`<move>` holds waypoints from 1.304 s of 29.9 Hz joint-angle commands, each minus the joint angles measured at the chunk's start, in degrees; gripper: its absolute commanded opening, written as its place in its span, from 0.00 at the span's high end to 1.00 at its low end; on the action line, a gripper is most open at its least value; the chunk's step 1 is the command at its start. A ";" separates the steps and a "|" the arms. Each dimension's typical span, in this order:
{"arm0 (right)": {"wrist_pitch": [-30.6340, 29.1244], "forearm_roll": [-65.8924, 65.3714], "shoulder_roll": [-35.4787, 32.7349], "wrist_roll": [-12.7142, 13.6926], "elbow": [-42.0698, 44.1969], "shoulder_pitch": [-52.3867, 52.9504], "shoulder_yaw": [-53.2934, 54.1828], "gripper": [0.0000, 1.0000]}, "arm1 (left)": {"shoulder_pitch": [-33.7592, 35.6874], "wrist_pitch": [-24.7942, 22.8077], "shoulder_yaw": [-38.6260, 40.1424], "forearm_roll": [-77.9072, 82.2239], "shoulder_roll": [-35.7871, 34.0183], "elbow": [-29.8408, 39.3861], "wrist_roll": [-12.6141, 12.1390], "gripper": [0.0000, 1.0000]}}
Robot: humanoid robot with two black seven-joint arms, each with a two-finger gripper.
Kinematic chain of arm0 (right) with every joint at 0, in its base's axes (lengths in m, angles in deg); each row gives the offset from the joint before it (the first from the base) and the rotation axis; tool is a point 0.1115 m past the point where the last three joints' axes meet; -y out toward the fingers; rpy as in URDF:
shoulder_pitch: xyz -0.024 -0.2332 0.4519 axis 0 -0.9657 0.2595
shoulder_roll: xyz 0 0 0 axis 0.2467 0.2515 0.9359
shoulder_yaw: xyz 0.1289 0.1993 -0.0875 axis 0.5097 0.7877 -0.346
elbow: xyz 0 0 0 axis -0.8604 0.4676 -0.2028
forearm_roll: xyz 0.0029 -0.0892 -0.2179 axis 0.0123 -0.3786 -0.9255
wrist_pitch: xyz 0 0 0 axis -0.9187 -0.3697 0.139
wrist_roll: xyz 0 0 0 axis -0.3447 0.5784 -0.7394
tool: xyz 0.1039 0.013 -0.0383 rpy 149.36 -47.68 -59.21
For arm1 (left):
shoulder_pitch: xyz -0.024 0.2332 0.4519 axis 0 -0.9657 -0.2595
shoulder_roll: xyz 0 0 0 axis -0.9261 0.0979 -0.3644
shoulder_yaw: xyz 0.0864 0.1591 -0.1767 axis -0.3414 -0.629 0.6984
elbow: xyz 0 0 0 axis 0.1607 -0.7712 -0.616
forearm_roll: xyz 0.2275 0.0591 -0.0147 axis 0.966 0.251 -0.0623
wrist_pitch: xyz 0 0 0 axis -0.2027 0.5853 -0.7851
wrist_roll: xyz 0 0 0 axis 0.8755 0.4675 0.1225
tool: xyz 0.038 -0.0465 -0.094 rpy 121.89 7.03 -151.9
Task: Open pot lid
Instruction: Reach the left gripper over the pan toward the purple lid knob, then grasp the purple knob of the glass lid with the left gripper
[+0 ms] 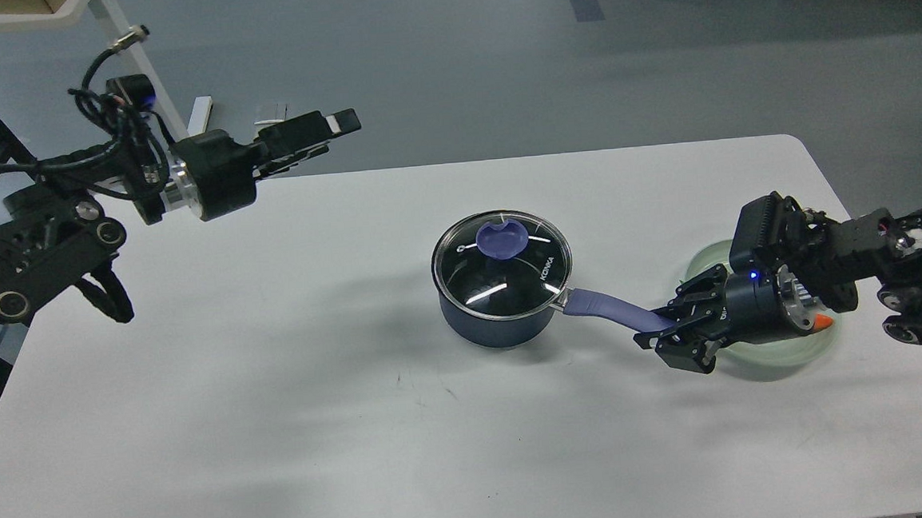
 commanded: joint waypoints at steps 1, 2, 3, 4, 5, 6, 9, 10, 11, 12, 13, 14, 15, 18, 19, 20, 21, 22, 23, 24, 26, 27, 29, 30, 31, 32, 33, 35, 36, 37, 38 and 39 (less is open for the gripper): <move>-0.07 -0.01 -0.01 0.01 0.03 -0.01 -0.02 0.70 | 2.82 6.21 -2.90 19.53 3.68 2.63 -0.01 0.01; -0.07 -0.01 -0.01 0.01 0.03 -0.01 -0.02 0.70 | 3.78 8.05 -5.09 22.17 5.17 2.63 -0.01 0.01; -0.07 -0.01 -0.01 0.01 -0.06 -0.01 -0.02 0.70 | 5.18 9.72 -7.46 23.68 6.41 2.63 -0.01 0.01; -0.07 0.08 -0.01 0.01 0.02 -0.01 -0.02 0.70 | 6.33 10.87 -9.75 24.47 7.03 2.63 -0.01 0.01; -0.07 0.25 -0.01 0.01 0.03 -0.01 -0.02 0.70 | 7.47 12.02 -12.47 24.92 7.64 2.46 -0.01 0.01; -0.16 0.34 -0.01 0.01 0.03 -0.01 -0.02 0.70 | 8.61 12.98 -15.02 25.01 8.52 2.19 -0.01 0.01; -0.07 0.43 -0.01 0.01 0.03 -0.09 -0.02 0.70 | 11.26 15.54 -19.43 25.10 12.90 0.53 -0.01 0.01; -0.16 0.43 -0.01 0.01 0.03 -0.09 -0.02 0.70 | 11.70 15.89 -20.05 25.19 14.40 -0.87 -0.01 0.01; -0.07 0.43 -0.01 0.01 0.03 -0.09 -0.02 0.70 | 11.79 15.98 -20.40 25.27 15.46 -2.10 -0.01 0.01; -0.16 0.43 -0.01 0.01 0.03 -0.09 -0.02 0.70 | 11.79 15.98 -20.49 25.27 16.34 -3.07 -0.01 0.01; -0.16 0.43 -0.01 0.01 0.03 -0.09 -0.02 0.70 | 11.88 15.98 -20.49 25.27 17.57 -4.04 -0.01 0.01; -0.07 0.43 -0.01 0.01 0.03 -0.09 -0.02 0.70 | 11.88 15.98 -20.58 25.27 18.97 -5.18 -0.01 0.01; -0.16 0.43 -0.01 0.01 0.03 -0.01 -0.02 0.69 | 11.88 15.98 -20.76 25.27 20.29 -6.58 -0.01 0.01; -0.16 0.43 -0.01 0.01 0.03 -0.09 -0.02 0.69 | 11.88 16.24 -22.42 25.62 23.37 -10.98 -0.01 0.01; -0.07 0.43 -0.10 0.01 0.03 -0.09 -0.02 0.69 | 11.79 16.42 -22.60 25.63 23.99 -11.69 -0.01 0.01; -0.07 0.43 -0.10 0.01 0.03 -0.09 -0.02 0.69 | 11.53 16.77 -22.78 25.71 24.52 -12.30 -0.01 0.01; -0.16 0.43 -0.10 0.01 0.03 -0.09 -0.02 0.69 | 11.35 16.95 -23.04 25.71 24.87 -12.92 -0.01 0.01; -0.07 0.43 -0.10 0.01 0.03 -0.09 -0.02 0.69 | 11.26 17.12 -23.13 25.71 25.40 -13.62 -0.01 0.01; -0.16 0.43 -0.10 0.01 0.03 -0.09 -0.02 0.69 | 11.09 17.12 -23.22 25.89 25.92 -14.50 -0.01 0.01; -0.07 0.43 -0.10 0.01 0.03 -0.09 -0.02 0.69 | 11.09 17.12 -23.48 25.98 26.71 -15.46 -0.01 0.01; -0.07 0.43 -0.10 0.01 0.03 -0.09 -0.02 0.69 | 11.09 17.56 -24.09 25.98 28.03 -17.40 -0.01 0.01; -0.07 0.43 -0.10 0.01 0.03 -0.09 -0.02 0.69 | 11.00 17.91 -24.53 25.98 28.39 -17.84 -0.01 0.01; -0.07 0.43 -0.01 0.01 0.03 -0.09 -0.02 0.69 | 11.00 18.18 -25.33 25.98 28.65 -18.29 -0.01 0.01; -0.07 0.43 -0.01 0.01 0.03 -0.09 -0.02 0.69 | 10.91 18.18 -25.68 25.98 28.74 -18.46 -0.01 0.01; -0.07 0.43 -0.01 0.01 0.03 -0.09 -0.02 0.69 | 10.82 18.18 -25.77 25.98 28.92 -18.55 -0.01 0.01; -0.07 0.52 -0.01 0.01 0.03 -0.18 -0.02 0.69 | 10.74 18.18 -26.03 25.98 29.09 -18.72 -0.01 0.01; -0.07 0.52 -0.01 0.01 0.03 -0.18 -0.02 0.69 | 10.56 18.18 -26.12 25.98 29.35 -19.34 -0.01 0.01; -0.07 0.52 -0.01 0.01 0.03 -0.18 -0.02 0.69 | 10.03 18.18 -26.12 25.98 29.62 -20.30 -0.01 0.01; -0.07 0.52 -0.01 0.01 0.03 -0.18 -0.02 0.68 | 9.77 18.18 -26.21 25.98 29.71 -20.57 -0.01 0.01; 0.02 0.69 -0.01 0.01 0.03 -0.27 -0.02 0.68 | 9.59 18.18 -26.21 25.89 29.97 -20.92 -0.01 0.01; -0.07 0.87 -0.01 0.01 0.03 -0.36 -0.02 0.68 | 9.33 18.18 -26.21 25.98 30.15 -21.27 -0.01 0.01; -0.07 0.87 -0.01 0.01 0.03 -0.36 -0.02 0.68 | 9.16 18.18 -26.21 25.89 30.24 -21.71 -0.01 0.01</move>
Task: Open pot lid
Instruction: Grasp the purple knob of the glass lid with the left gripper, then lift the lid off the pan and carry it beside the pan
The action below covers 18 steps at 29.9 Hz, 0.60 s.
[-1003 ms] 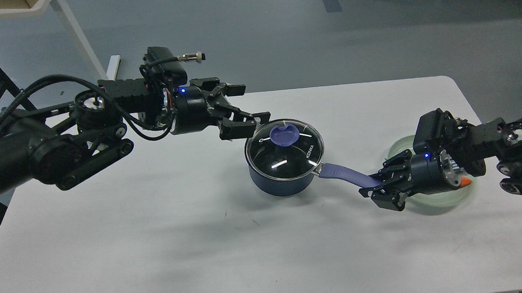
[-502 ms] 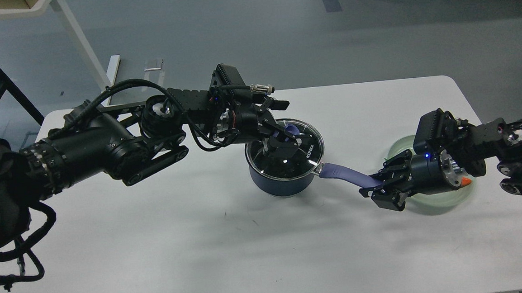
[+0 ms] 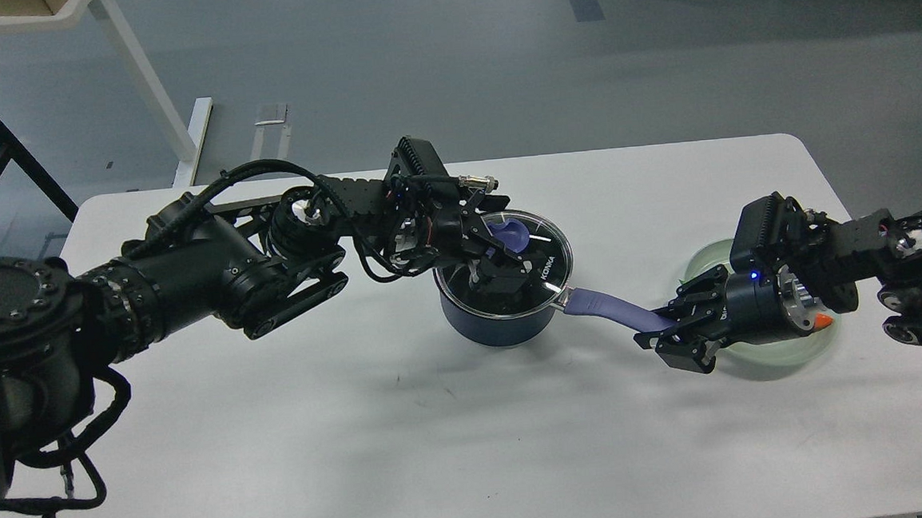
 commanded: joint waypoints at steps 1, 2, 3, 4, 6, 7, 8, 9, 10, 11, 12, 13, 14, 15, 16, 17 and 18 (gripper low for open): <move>0.05 0.21 0.00 -0.01 0.00 -0.19 0.00 0.68 | -0.83 0.00 -0.04 -0.09 0.39 -1.44 0.00 0.01; 0.05 0.21 0.00 -0.01 0.00 -0.28 0.09 0.68 | -1.00 0.09 -0.04 -0.09 0.39 -1.62 0.00 0.02; 0.05 0.30 0.00 -0.01 0.00 -0.28 0.09 0.68 | -1.09 0.09 -0.04 -0.09 0.39 -1.71 0.00 0.02; 0.05 0.30 0.00 -0.01 0.00 -0.28 0.09 0.68 | -1.35 0.09 -0.12 -0.09 0.39 -1.71 0.00 0.03; 0.05 0.30 0.00 -0.01 0.00 -0.36 0.00 0.68 | -1.62 0.18 -0.30 -0.09 0.31 -1.71 0.00 0.05; 0.05 0.30 0.00 -0.01 0.00 -0.37 0.00 0.68 | -1.71 0.27 -0.39 -0.09 0.31 -1.71 0.00 0.08; 0.05 0.30 0.00 -0.01 0.00 -0.54 0.09 0.68 | -1.71 0.27 -0.39 -0.09 0.31 -1.71 0.00 0.12; 0.13 0.30 0.00 -0.01 0.00 -0.72 0.09 0.68 | -1.71 0.27 -0.39 -0.09 0.31 -1.71 0.00 0.18; 0.14 0.30 0.00 -0.01 0.08 -0.72 0.09 0.68 | -1.71 0.27 -0.48 -0.09 0.31 -1.71 0.00 0.24; 0.14 0.30 0.00 -0.01 0.09 -0.80 0.00 0.68 | -1.71 0.27 -0.74 -0.09 0.31 -1.71 0.00 0.32; 0.14 0.30 0.00 -0.01 0.09 -0.89 0.00 0.68 | -1.62 0.35 -1.09 -0.09 0.39 -1.62 0.00 0.40; 0.14 0.30 0.00 -0.01 0.09 -0.98 0.00 0.68 | -1.62 0.62 -1.35 -0.09 0.39 -1.71 0.00 0.47; 0.14 0.30 -0.08 -0.01 0.09 -0.98 0.00 0.68 | -1.62 1.05 -1.44 -0.09 0.39 -1.71 0.00 0.51; 0.14 0.30 -0.08 -0.01 0.09 -1.07 0.00 0.68 | -1.44 1.67 -1.44 -0.18 0.48 -1.62 0.00 0.54; 0.14 0.30 -0.08 -0.01 0.09 -1.07 0.00 0.68 | -1.36 2.02 -1.44 -0.18 0.48 -1.62 0.00 0.58; 0.14 0.30 -0.08 -0.01 0.00 -1.07 0.00 0.68 | -1.18 2.20 -1.44 -0.18 0.48 -1.62 0.00 0.64; 0.14 0.30 -0.08 -0.01 0.08 -1.07 0.00 0.68 | -1.09 2.20 -1.44 -0.18 0.48 -1.62 0.00 0.66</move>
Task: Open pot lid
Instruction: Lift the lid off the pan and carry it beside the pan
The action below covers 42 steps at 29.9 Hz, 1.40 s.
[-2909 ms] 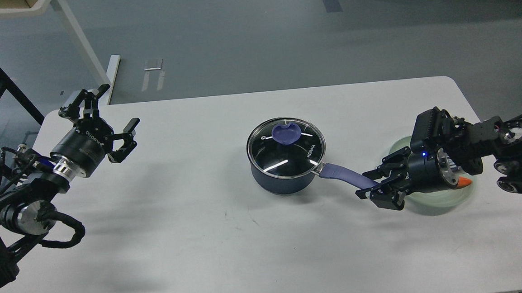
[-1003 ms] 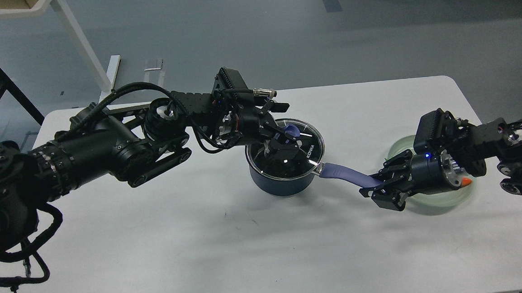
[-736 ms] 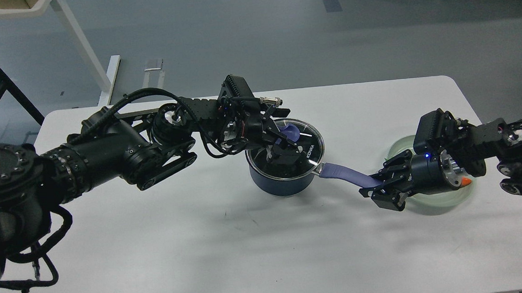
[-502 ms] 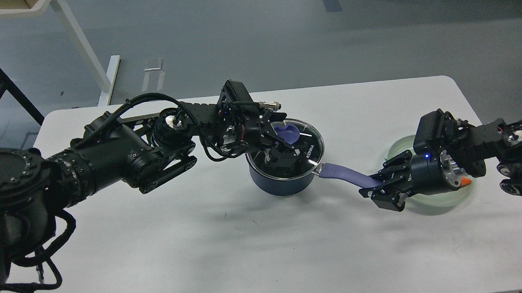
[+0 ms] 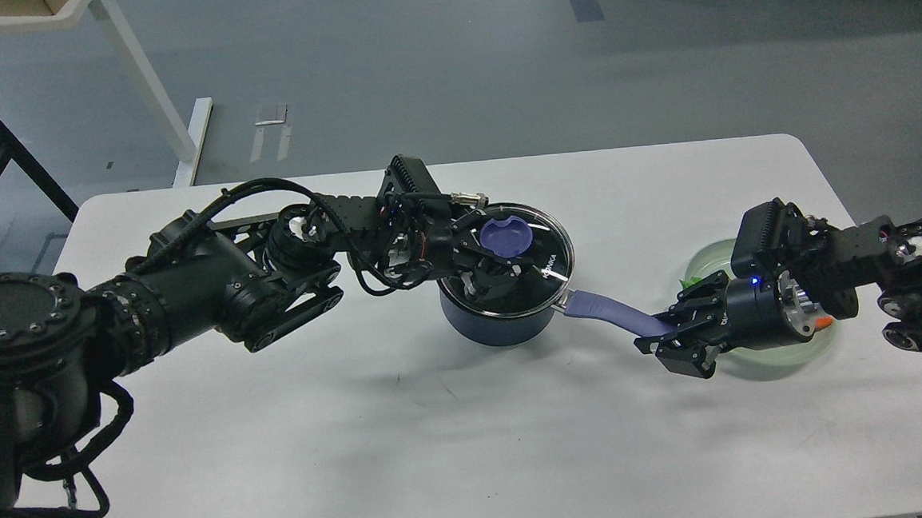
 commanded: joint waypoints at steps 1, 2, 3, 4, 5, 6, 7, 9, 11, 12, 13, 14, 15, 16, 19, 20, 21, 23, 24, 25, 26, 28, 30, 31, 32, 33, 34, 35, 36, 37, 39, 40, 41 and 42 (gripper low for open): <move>-0.01 -0.01 -0.03 0.01 0.00 -0.02 0.10 0.68 | 0.54 0.54 -0.05 -0.02 -0.01 0.17 0.02 0.67; -0.01 -0.01 -0.03 0.01 0.00 -0.02 0.01 0.68 | 0.63 0.62 -0.05 -0.11 -0.01 0.34 0.02 0.67; -0.01 -0.01 -0.03 0.01 0.00 -0.02 0.01 0.68 | 0.63 0.71 0.12 -0.20 -0.27 0.61 0.02 0.67; -0.01 -0.01 -0.03 0.01 0.00 -0.02 0.01 0.68 | 0.81 0.63 0.13 -0.37 -0.80 0.87 0.02 0.67; 0.08 -0.01 -0.03 0.01 0.00 -0.02 0.10 0.68 | 1.16 0.62 0.13 -0.46 -1.06 0.96 0.02 0.67; 0.08 -0.01 -0.12 0.01 -0.08 -0.02 0.01 0.68 | 1.77 0.62 0.13 -0.55 -1.50 1.05 0.02 0.67; 0.08 -0.01 -0.12 0.01 -0.09 -0.02 0.10 0.68 | 2.30 0.62 0.13 -0.64 -2.37 1.48 0.02 0.67; 0.08 -0.01 -0.38 0.01 -0.09 -0.02 0.10 0.68 | 2.65 0.62 0.13 -0.72 -5.36 2.97 0.02 0.66; 0.08 -0.01 -0.47 0.01 -0.09 -0.02 0.10 0.68 | 2.92 0.45 0.13 -0.73 -8.26 5.17 0.02 0.66; 0.08 -0.01 -0.47 0.01 -0.09 -0.02 0.10 0.68 | 3.18 0.36 0.21 -0.99 -9.93 6.66 0.02 0.66; 0.08 -0.01 -0.47 0.01 -0.09 -0.02 0.10 0.68 | 3.62 0.10 0.21 -1.77 -11.77 8.24 0.02 0.66; 0.08 -0.01 -0.47 0.01 -0.09 -0.02 0.10 0.67 | 3.88 0.01 0.13 -2.65 -13.62 9.39 0.02 0.65; 0.08 -0.01 -0.47 0.01 -0.09 -0.02 0.10 0.67 | 3.97 0.01 0.13 -3.96 -15.81 10.35 0.02 0.65; -0.01 -0.01 -0.47 0.01 0.00 -0.02 0.10 0.67 | 3.97 -0.08 0.13 -4.93 -17.92 11.06 0.02 0.65; -0.01 -0.01 -0.38 0.01 0.00 -0.02 0.18 0.67 | 3.63 0.01 0.13 -5.91 -24.07 14.31 0.02 0.65; 0.08 -0.01 -0.38 0.01 0.00 -0.02 0.19 0.67 | 3.19 0.10 -0.05 -5.91 -26.79 15.62 0.02 0.65; 0.08 -0.01 -0.38 0.01 0.09 -0.02 0.19 0.67 | 2.84 0.18 -0.05 -5.91 -29.08 16.59 0.02 0.65; 0.08 -0.01 -0.30 0.01 0.09 -0.02 0.19 0.67 | 0.82 0.62 -0.05 -6.00 -33.91 18.97 0.02 0.65; 0.08 -0.01 -0.30 0.01 0.09 -0.02 0.19 0.67 | -0.84 0.97 0.04 -6.09 -35.85 19.76 0.02 0.65; 0.08 -0.01 -0.30 0.01 0.09 -0.02 0.19 0.67 | -2.51 1.67 0.21 -6.09 -37.44 20.20 0.02 0.65; 0.08 -0.01 -0.30 0.01 0.09 -0.02 0.19 0.67 | -4.18 2.98 0.21 -6.09 -38.93 20.38 0.02 0.64; -0.01 -0.01 -0.38 0.01 0.00 -0.02 0.19 0.67 | -7.17 6.67 0.13 -6.09 -41.48 21.17 0.02 0.64; -0.01 -0.01 -0.38 0.01 0.09 -0.02 0.10 0.67 | -11.03 10.98 0.04 -6.09 -43.51 21.18 0.02 0.64; -0.01 -0.01 -0.38 0.01 0.09 -0.02 0.10 0.67 | -12.53 12.82 0.04 -6.17 -43.95 21.17 0.02 0.64; -0.01 -0.01 -0.38 0.01 0.09 -0.02 0.10 0.66 | -14.20 14.41 -0.05 -6.17 -44.39 21.09 0.02 0.64; -0.01 -0.01 -0.38 0.01 0.09 -0.02 0.10 0.66 | -15.70 15.73 -0.05 -6.09 -44.66 20.83 0.02 0.64; 0.08 -0.01 -0.38 0.01 0.09 -0.02 0.10 0.66 | -16.67 16.44 -0.05 -6.17 -44.83 20.74 0.02 0.64; -0.01 -0.01 -0.38 0.01 0.09 -0.02 0.10 0.66 | -17.81 17.05 -0.05 -6.17 -45.27 20.65 0.02 0.64; 0.08 -0.01 -0.38 0.01 0.09 -0.02 0.10 0.66 | -18.69 17.58 -0.05 -6.17 -45.80 20.56 0.02 0.64; -0.01 -0.01 -0.38 0.01 0.09 -0.02 0.10 0.66 | -19.66 18.02 -0.05 -6.17 -46.15 20.56 0.02 0.64; 0.08 -0.01 -0.38 0.01 0.09 -0.02 0.10 0.66 | -21.16 19.08 -0.05 -6.09 -46.50 20.47 0.02 0.63; 0.08 -0.01 -0.38 0.01 0.18 -0.02 0.10 0.66 | -21.86 19.78 -0.05 -6.09 -46.50 20.38 0.02 0.63; -0.01 -0.01 -0.38 0.01 0.18 -0.02 0.10 0.66 | -22.47 20.57 -0.05 -6.09 -46.50 20.12 0.02 0.63; 0.08 -0.01 -0.38 0.01 0.09 -0.02 0.10 0.66 | -22.83 21.01 -0.05 -6.09 -46.50 19.68 0.02 0.63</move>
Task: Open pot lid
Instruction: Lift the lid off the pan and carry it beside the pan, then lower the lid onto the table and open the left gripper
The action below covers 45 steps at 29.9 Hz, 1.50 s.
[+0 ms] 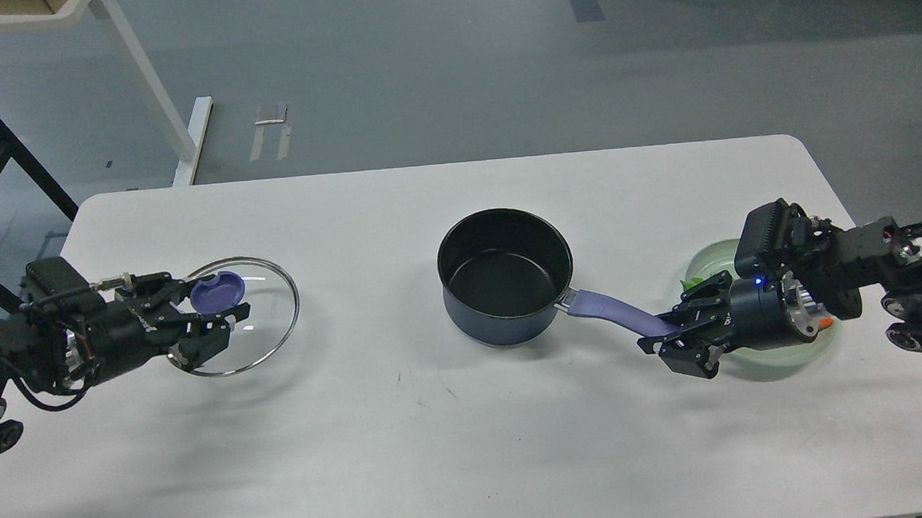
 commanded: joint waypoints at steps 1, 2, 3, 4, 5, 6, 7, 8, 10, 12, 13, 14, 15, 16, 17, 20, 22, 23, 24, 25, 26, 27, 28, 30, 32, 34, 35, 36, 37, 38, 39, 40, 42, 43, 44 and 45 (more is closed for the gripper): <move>-0.02 0.02 0.00 0.00 -0.05 0.00 0.00 0.66 | -1.94 1.92 0.00 0.07 -0.04 -1.39 0.01 0.63; -0.02 0.02 0.00 0.00 -0.05 0.00 0.00 0.66 | -2.38 2.10 0.00 0.07 0.05 -2.01 0.01 0.63; 0.06 0.02 0.00 0.00 -0.05 0.00 0.00 0.66 | -2.73 2.19 0.00 0.07 0.14 -2.62 0.01 0.63; 0.07 0.02 0.00 0.00 0.04 0.00 0.00 0.66 | -3.08 2.19 0.00 0.07 0.23 -3.07 0.01 0.63; 0.07 0.02 0.00 0.00 -0.05 0.00 0.00 0.66 | -3.52 2.19 0.00 0.07 0.23 -3.59 0.01 0.63; 0.07 0.02 0.00 0.00 -0.05 0.00 0.00 0.66 | -3.96 2.19 0.00 -0.02 0.32 -3.95 0.01 0.63; 0.07 0.02 0.00 0.00 -0.05 0.00 0.00 0.66 | -4.22 2.28 0.00 -0.10 0.40 -4.30 0.01 0.62; -0.02 0.02 0.00 0.00 -0.05 0.00 0.00 0.66 | -4.49 2.28 0.00 -0.02 0.49 -4.65 0.01 0.61; 0.07 0.02 0.00 0.00 0.04 0.00 0.00 0.66 | -4.66 2.36 0.00 -0.10 0.58 -5.26 0.01 0.58; 0.06 0.02 0.00 0.00 0.04 0.00 0.00 0.66 | -5.10 2.36 0.00 -0.10 0.75 -5.88 0.01 0.56; 0.07 0.02 0.00 0.00 0.04 0.00 0.00 0.66 | -5.37 2.36 0.00 -0.19 0.76 -6.14 0.01 0.55; 0.07 0.02 0.00 0.00 0.04 0.00 0.00 0.66 | -5.45 2.36 0.00 -0.19 0.84 -6.32 0.01 0.55; 0.07 0.02 0.00 0.00 -0.05 0.00 0.00 0.66 | -5.46 2.36 0.00 -0.19 0.84 -6.50 0.01 0.54; 0.07 0.02 0.00 0.00 -0.05 0.00 0.00 0.66 | -5.46 2.36 0.09 -0.19 0.84 -6.76 0.01 0.52; 0.07 0.02 0.00 0.00 0.04 0.00 0.00 0.66 | -5.46 2.36 0.00 -0.19 0.84 -6.94 0.01 0.50; 0.07 0.28 0.00 0.00 -0.05 0.00 0.00 0.66 | -5.98 2.36 0.00 -0.19 0.93 -7.02 0.01 0.45; 0.07 0.28 0.00 0.00 -0.05 0.00 0.00 0.66 | -6.77 2.28 0.00 -0.19 1.02 -7.20 0.01 0.43; 0.07 0.28 0.00 0.00 -0.05 0.00 0.00 0.66 | -6.86 2.36 0.00 -0.19 1.02 -7.55 0.01 0.43; 0.07 0.28 0.00 0.00 -0.05 0.00 0.00 0.66 | -6.95 2.28 0.00 -0.19 1.11 -7.81 0.01 0.42; 0.07 0.28 0.00 0.00 -0.05 0.00 0.00 0.66 | -7.12 2.28 0.00 -0.19 1.11 -7.90 0.01 0.41; 0.07 0.28 0.00 0.00 0.04 0.00 0.00 0.66 | -7.30 2.28 0.00 -0.19 1.28 -7.90 0.01 0.40; 0.07 0.28 0.00 0.00 -0.05 0.00 0.00 0.65 | -7.48 2.28 0.00 -0.19 1.55 -7.90 0.01 0.39; 0.07 0.28 0.00 0.00 -0.05 0.00 0.00 0.65 | -7.48 2.28 0.00 -0.11 1.81 -7.90 0.01 0.38; 0.07 0.28 0.00 0.00 -0.05 0.00 0.00 0.65 | -7.48 2.36 0.00 -0.10 1.81 -7.82 0.01 0.31; 0.07 0.28 0.00 0.00 -0.05 0.00 0.00 0.65 | -7.39 2.28 0.00 -0.10 1.81 -7.82 0.01 0.20; 0.07 0.28 0.00 0.00 -0.05 0.00 0.09 0.65 | -7.39 2.28 0.00 -0.10 1.72 -7.82 0.01 0.18; 0.07 0.28 0.00 0.00 -0.05 0.00 0.09 0.65 | -7.39 2.28 0.00 -0.10 1.72 -7.82 0.01 0.17; 0.07 0.28 0.00 0.00 -0.05 0.00 0.09 0.64 | -7.39 2.28 0.00 -0.10 1.72 -7.82 0.01 0.15; 0.07 0.28 0.00 0.00 -0.05 0.00 0.09 0.64 | -7.39 2.28 0.00 -0.10 1.72 -7.73 0.01 0.13; 0.07 0.28 0.00 0.00 -0.05 0.00 0.09 0.64 | -7.39 2.28 0.00 -0.10 1.64 -7.64 0.01 0.11; 0.07 0.28 0.00 0.00 -0.05 0.00 0.09 0.64 | -7.39 2.19 0.00 -0.10 1.55 -7.38 0.01 0.10; 0.07 0.28 0.00 0.00 -0.05 0.00 0.09 0.64 | -7.39 2.19 0.09 -0.10 1.29 -7.12 0.01 0.08; 0.07 0.28 0.00 0.00 -0.05 0.00 0.09 0.64 | -7.21 2.10 0.27 -0.37 1.11 -6.68 0.01 0.05; 0.07 0.28 0.00 0.00 -0.05 0.00 0.09 0.64 | -7.04 2.01 0.27 -0.89 1.02 -6.41 0.01 0.05; 0.07 0.28 0.00 0.00 -0.05 0.00 0.09 0.64 | -6.78 1.75 0.18 -1.77 1.02 -5.89 0.01 0.04; 0.07 0.28 0.00 0.00 0.04 0.00 0.09 0.64 | -6.60 1.66 0.18 -2.73 1.02 -5.27 0.01 0.03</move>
